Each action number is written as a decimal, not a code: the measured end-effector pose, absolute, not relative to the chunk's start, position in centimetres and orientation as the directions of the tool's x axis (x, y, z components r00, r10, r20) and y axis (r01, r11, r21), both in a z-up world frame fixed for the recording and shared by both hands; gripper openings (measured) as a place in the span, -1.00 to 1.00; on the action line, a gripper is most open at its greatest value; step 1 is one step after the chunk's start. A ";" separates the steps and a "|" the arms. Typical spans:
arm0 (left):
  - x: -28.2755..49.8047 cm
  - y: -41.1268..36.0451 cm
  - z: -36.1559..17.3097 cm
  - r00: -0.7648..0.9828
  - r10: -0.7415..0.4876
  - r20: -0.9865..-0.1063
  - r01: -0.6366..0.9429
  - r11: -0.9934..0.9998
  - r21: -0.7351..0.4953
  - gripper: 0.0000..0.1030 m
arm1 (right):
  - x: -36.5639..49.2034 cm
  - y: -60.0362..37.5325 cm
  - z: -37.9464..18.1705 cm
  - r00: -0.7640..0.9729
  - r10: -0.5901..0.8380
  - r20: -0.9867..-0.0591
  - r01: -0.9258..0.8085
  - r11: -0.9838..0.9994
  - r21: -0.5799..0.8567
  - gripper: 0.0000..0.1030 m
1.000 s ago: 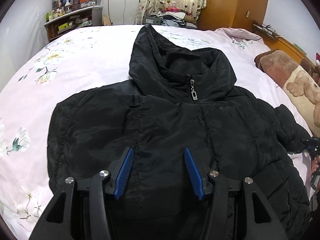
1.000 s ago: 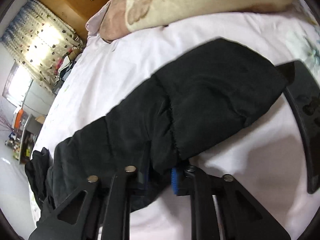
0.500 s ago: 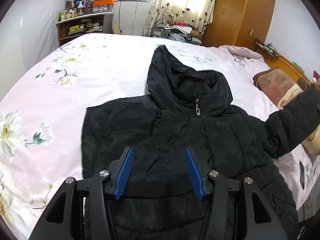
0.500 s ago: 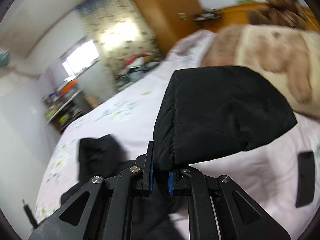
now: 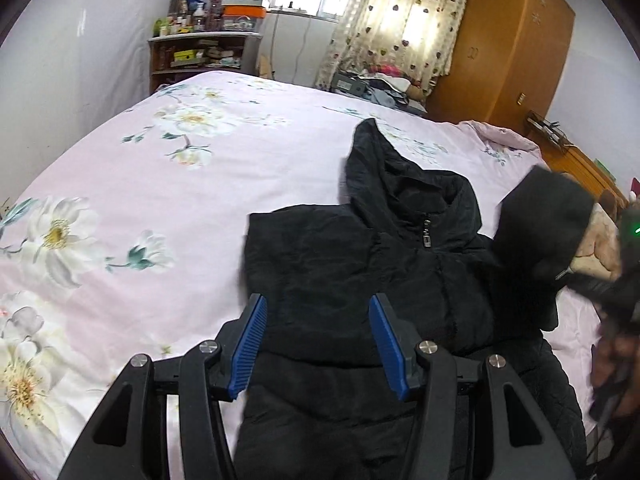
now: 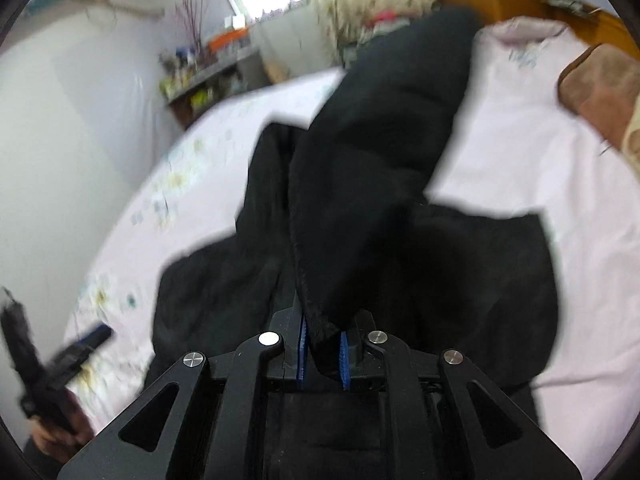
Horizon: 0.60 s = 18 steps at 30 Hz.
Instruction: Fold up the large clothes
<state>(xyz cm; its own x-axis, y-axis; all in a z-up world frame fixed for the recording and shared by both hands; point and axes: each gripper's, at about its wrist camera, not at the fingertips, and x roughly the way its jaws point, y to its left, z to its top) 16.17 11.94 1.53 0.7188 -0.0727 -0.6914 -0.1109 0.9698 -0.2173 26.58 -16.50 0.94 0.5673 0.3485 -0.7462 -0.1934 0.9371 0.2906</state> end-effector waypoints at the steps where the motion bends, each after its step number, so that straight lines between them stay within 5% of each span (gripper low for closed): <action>1: 16.1 12.2 1.5 0.719 -0.067 -0.692 -0.117 0.969 -0.216 0.08 | 27.1 -15.6 -0.4 0.541 0.352 -0.764 -0.199 0.936 0.290 -0.63; 7: 16.0 13.1 1.1 0.710 -0.072 -0.701 -0.137 0.962 -0.238 0.08 | 26.8 -12.3 -5.1 0.430 0.407 -0.806 -0.256 0.911 0.324 0.06; 14: 18.4 9.9 1.2 0.703 -0.163 -0.693 -0.064 0.955 -0.289 0.15 | 24.5 -13.6 -1.4 0.465 0.514 -0.721 -0.375 0.852 0.365 0.10; 18: 20.6 6.1 1.1 0.692 -0.240 -0.680 0.019 0.949 -0.315 0.15 | 23.9 -18.4 -0.1 0.554 0.457 -0.696 -0.334 0.888 0.317 0.10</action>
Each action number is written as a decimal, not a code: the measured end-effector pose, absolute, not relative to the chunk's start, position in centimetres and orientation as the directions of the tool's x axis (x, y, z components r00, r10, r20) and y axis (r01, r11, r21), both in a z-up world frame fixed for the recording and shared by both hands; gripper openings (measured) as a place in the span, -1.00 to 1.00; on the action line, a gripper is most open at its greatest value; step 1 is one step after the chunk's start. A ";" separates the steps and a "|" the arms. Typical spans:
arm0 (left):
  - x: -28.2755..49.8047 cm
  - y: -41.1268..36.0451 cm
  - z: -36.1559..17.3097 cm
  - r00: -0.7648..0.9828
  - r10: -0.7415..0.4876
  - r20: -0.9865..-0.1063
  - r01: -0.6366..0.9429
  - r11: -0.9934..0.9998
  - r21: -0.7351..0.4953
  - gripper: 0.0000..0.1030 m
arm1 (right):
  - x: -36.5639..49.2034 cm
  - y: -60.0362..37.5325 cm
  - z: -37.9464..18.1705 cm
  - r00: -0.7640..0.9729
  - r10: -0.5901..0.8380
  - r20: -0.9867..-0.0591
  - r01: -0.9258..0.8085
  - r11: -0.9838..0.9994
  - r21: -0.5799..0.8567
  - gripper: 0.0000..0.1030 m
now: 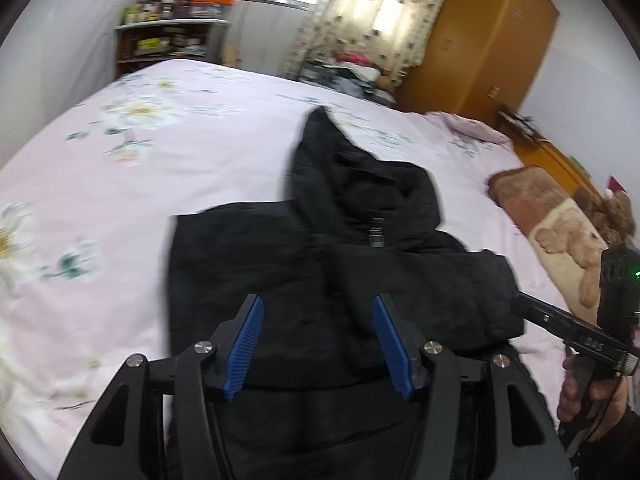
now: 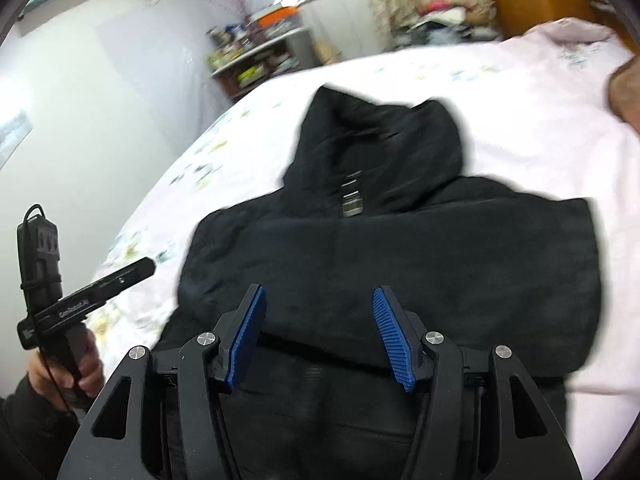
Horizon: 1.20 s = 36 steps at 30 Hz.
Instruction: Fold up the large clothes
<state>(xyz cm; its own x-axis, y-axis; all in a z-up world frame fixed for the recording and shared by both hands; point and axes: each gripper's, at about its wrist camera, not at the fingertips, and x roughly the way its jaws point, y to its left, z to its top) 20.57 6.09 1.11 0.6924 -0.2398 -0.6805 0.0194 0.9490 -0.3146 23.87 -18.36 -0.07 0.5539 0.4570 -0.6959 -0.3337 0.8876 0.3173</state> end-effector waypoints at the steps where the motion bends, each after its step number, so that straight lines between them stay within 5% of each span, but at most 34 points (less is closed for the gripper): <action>1: 21.0 5.1 1.1 0.692 -0.263 -0.673 0.046 0.946 -0.322 0.15 | 23.9 -20.1 -0.1 0.581 0.421 -0.697 -0.297 0.907 0.300 0.10; 5: 23.4 0.5 -0.2 0.676 -0.325 -0.661 0.155 0.940 -0.303 0.11 | 25.2 -26.2 -1.7 0.627 0.277 -0.728 -0.119 0.958 0.262 0.00; 7: 24.8 -1.0 -2.1 0.646 -0.297 -0.703 0.161 0.953 -0.255 -0.22 | 26.4 -28.4 -3.3 0.624 0.201 -0.755 -0.040 0.973 0.226 -0.26; 9: 26.2 -1.5 -4.9 0.602 -0.246 -0.759 0.138 0.969 -0.205 -0.61 | 27.4 -29.4 -5.1 0.598 0.180 -0.781 0.003 0.974 0.227 -0.26; 12: 26.8 -0.8 -7.7 0.584 -0.221 -0.781 0.114 0.975 -0.191 -0.79 | 28.3 -29.1 -7.3 0.561 0.180 -0.808 0.006 0.975 0.221 -0.30; 19: 26.8 -1.0 -8.2 0.590 -0.200 -0.782 0.139 0.979 -0.146 -0.81 | 29.6 -27.8 -9.5 0.520 0.143 -0.842 -0.020 0.988 0.156 -0.31; 27: 28.1 0.8 -3.3 0.653 -0.207 -0.729 0.115 0.978 -0.176 -0.81 | 30.5 -28.2 -3.3 0.632 0.153 -0.760 -0.051 0.986 0.157 -0.31; 36: 31.0 1.4 -8.9 0.611 -0.154 -0.777 0.079 0.988 -0.134 -0.79 | 35.8 -25.3 -9.3 0.528 0.074 -0.846 -0.089 0.995 0.032 -0.32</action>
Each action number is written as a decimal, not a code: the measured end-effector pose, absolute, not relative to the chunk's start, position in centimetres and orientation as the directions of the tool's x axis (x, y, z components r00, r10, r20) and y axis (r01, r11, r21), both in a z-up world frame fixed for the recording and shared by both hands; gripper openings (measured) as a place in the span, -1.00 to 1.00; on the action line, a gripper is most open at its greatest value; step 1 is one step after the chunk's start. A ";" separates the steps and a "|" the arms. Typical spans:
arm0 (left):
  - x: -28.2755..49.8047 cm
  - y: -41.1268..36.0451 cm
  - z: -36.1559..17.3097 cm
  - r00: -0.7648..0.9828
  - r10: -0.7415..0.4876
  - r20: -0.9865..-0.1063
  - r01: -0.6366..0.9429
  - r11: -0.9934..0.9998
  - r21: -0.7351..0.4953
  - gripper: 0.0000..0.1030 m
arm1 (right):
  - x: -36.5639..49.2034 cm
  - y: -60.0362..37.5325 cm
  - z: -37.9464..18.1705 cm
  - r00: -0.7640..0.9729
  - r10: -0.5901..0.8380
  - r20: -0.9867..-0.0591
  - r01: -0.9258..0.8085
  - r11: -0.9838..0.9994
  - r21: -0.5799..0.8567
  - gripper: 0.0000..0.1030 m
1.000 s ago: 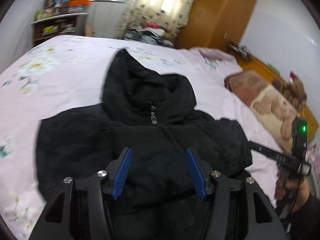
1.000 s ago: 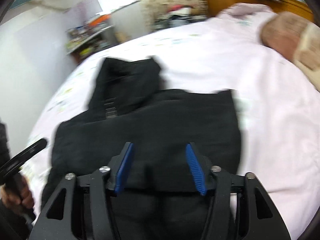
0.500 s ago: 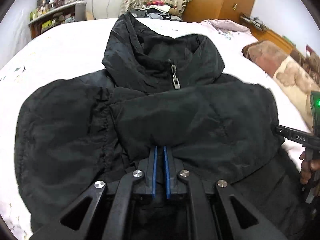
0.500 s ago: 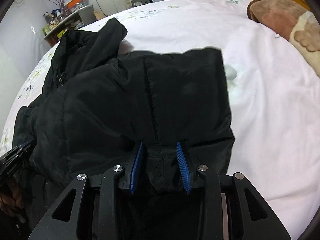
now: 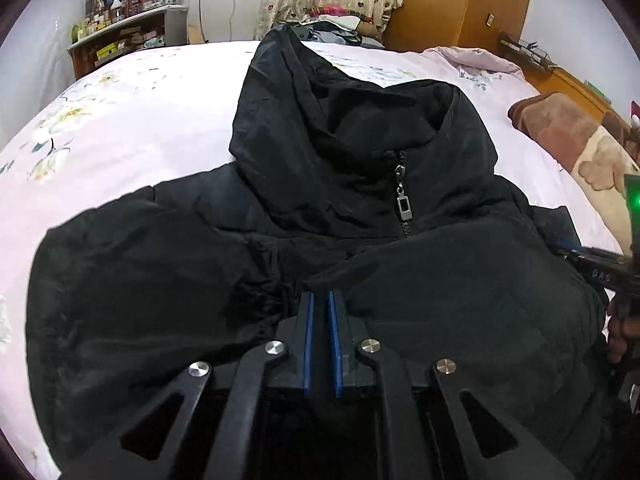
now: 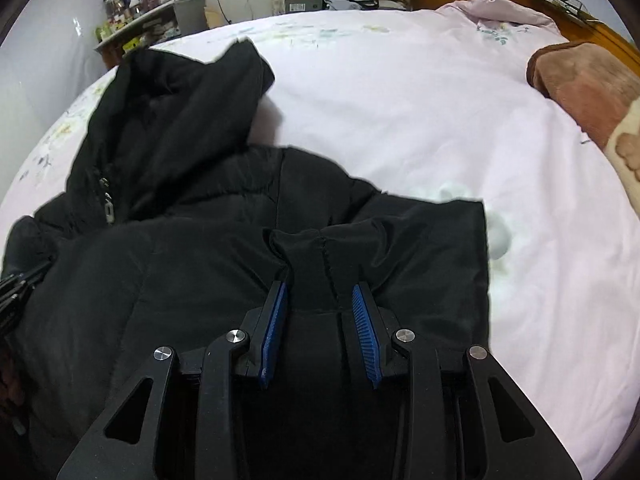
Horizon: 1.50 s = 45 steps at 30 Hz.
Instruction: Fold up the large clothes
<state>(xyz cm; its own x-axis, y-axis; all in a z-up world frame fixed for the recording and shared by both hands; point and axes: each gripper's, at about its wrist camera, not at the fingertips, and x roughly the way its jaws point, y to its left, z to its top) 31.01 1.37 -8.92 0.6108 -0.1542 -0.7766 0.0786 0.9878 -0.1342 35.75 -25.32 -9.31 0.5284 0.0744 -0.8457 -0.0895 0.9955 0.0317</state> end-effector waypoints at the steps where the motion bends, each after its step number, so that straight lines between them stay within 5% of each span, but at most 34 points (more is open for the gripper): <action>1: 31.1 1.4 -9.0 0.610 -0.153 -0.778 0.078 0.988 -0.133 -0.79 | 35.8 -25.4 -9.5 0.527 0.072 -0.847 -0.077 0.996 0.037 -0.32; 5: 30.4 1.8 -6.7 0.610 -0.148 -0.778 0.080 0.989 -0.126 -0.79 | 34.9 -25.0 -7.0 0.546 0.059 -0.836 -0.045 0.998 0.040 -0.33; 10: 26.7 4.0 -3.4 0.681 -0.149 -0.717 0.080 0.988 -0.130 -0.79 | 30.4 -21.1 -3.9 0.608 0.225 -0.761 -0.173 0.973 0.150 -0.33; 17: 26.9 5.4 -7.0 0.603 -0.115 -0.789 0.016 0.991 -0.132 -0.79 | 31.1 -16.3 -8.7 0.527 0.203 -0.825 -0.242 0.967 0.083 -0.33; 23: 25.4 5.6 -4.3 0.638 -0.153 -0.755 0.043 0.986 -0.164 -0.78 | 30.3 -16.5 -6.0 0.523 0.220 -0.823 -0.248 0.964 0.101 -0.33; 30: 27.8 6.5 0.5 0.688 -0.209 -0.695 0.088 0.975 -0.206 0.07 | 31.1 -17.7 -1.7 0.576 0.284 -0.767 -0.258 0.953 0.159 -0.09; 45: 43.6 7.7 1.6 0.671 -0.190 -0.717 0.077 0.979 -0.188 0.10 | 45.5 -20.4 -0.1 0.576 0.294 -0.763 -0.165 0.956 0.243 -0.08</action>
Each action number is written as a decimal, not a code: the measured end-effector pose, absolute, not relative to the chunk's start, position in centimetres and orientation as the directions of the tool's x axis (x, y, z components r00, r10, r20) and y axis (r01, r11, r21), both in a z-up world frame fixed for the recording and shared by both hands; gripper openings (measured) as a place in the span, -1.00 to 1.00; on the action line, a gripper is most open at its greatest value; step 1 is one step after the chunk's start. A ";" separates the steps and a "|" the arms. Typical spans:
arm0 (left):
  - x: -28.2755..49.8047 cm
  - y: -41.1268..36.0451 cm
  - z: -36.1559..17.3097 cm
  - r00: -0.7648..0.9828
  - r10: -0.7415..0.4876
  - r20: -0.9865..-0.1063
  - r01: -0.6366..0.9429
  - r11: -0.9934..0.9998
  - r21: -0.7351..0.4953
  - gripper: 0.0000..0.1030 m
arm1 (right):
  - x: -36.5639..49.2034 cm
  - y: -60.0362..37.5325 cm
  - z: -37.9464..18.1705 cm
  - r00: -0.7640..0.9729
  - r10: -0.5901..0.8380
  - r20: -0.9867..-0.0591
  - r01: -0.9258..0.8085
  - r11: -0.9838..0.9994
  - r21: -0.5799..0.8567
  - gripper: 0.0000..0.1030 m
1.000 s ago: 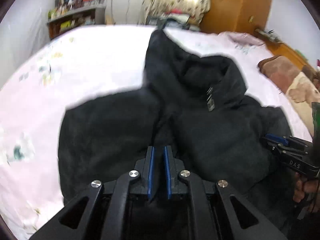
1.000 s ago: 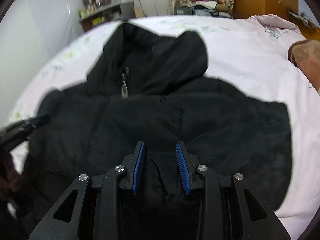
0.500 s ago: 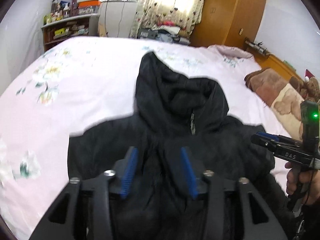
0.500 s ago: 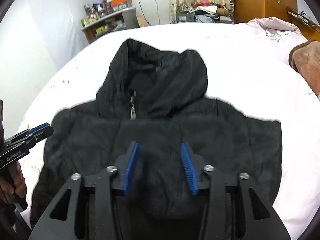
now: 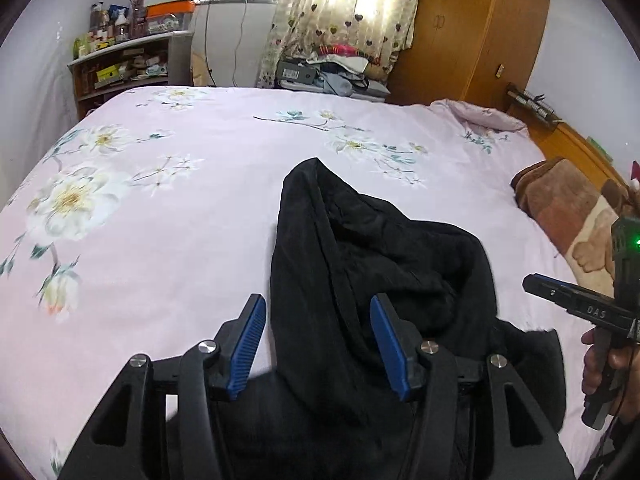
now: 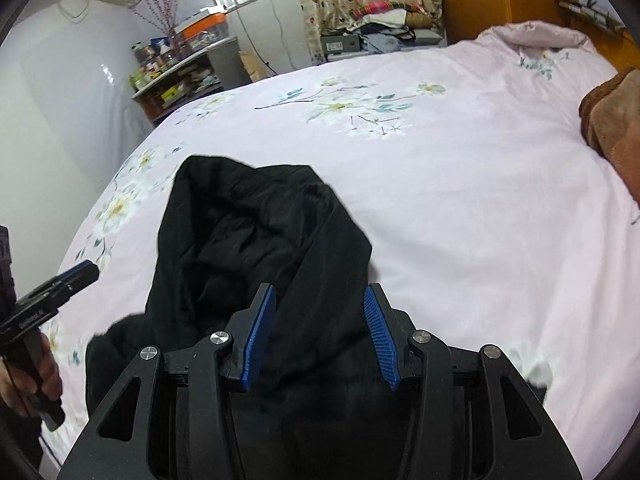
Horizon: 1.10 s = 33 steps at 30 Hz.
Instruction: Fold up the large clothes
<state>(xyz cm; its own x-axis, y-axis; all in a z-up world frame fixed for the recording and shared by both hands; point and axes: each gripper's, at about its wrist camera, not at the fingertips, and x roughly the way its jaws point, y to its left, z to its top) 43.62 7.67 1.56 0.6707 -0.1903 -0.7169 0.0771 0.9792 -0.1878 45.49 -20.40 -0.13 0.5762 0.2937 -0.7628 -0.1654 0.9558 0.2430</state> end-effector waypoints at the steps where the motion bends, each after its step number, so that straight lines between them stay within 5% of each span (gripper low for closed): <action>1: 44.7 7.5 1.2 0.665 -0.186 -0.723 0.077 0.980 -0.182 0.10 | 46.2 -20.6 -0.2 0.571 0.298 -0.765 -0.163 0.954 0.250 -0.08; 14: 53.8 6.5 -3.0 0.633 -0.145 -0.761 0.061 0.989 -0.138 0.09 | 55.5 -18.3 -4.3 0.485 0.261 -0.835 -0.164 0.965 0.206 -0.08; 16: 54.5 6.1 -3.3 0.630 -0.157 -0.761 0.067 0.987 -0.148 -0.07 | 56.0 -18.0 -5.0 0.467 0.248 -0.849 -0.163 0.967 0.193 -0.08; 18: 55.0 5.8 -3.6 0.619 -0.158 -0.769 0.070 0.987 -0.147 -0.71 | 56.3 -17.6 -5.3 0.457 0.250 -0.854 -0.174 0.966 0.190 -0.17; 19: 55.0 5.7 -3.7 0.618 -0.158 -0.770 0.071 0.987 -0.145 -0.79 | 56.1 -17.2 -5.3 0.458 0.236 -0.857 -0.180 0.969 0.171 -0.63; 23: 53.4 5.6 -2.5 0.653 -0.147 -0.743 0.075 0.989 -0.130 -0.88 | 54.8 -16.5 -4.1 0.491 0.231 -0.840 -0.213 0.967 0.141 -0.79; 33: 45.9 7.3 4.1 0.731 -0.162 -0.663 0.072 0.984 -0.162 -0.89 | 48.1 -17.7 2.4 0.595 0.260 -0.761 -0.211 0.964 0.164 -0.82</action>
